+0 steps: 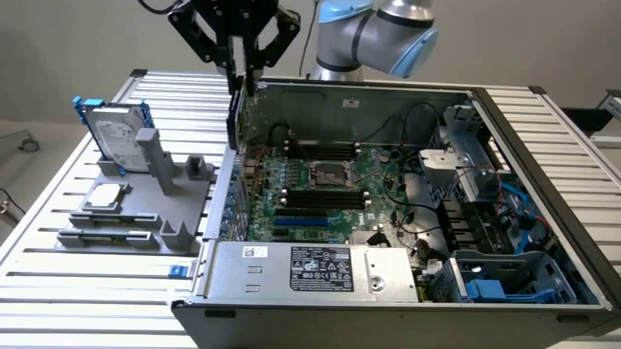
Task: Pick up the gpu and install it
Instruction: 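Pick up the gpu and move the gpu toward the slot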
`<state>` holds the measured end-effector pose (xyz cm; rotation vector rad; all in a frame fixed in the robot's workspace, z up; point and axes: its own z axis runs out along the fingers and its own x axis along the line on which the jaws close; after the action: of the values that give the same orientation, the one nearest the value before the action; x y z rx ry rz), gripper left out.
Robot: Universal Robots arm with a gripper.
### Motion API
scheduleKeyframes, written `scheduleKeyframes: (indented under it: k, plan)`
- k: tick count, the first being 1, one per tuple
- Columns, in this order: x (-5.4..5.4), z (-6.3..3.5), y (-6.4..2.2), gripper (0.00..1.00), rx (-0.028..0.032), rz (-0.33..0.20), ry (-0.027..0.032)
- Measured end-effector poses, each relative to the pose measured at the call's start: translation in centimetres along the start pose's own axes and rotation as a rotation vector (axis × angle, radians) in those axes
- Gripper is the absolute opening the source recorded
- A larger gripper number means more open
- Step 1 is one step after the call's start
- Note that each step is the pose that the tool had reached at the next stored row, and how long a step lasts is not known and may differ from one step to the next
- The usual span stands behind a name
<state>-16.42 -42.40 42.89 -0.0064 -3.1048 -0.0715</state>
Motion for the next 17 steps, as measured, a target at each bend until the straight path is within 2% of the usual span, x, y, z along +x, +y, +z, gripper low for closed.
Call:
scheduleKeyframes:
  k: [10, 17]
  plan:
    - [-4.5, -0.05, 0.00, 0.27, 0.0000, 0.000, 0.0000]
    - [-7.7, 0.58, 0.10, 0.27, 0.0031, 0.000, 0.0000]
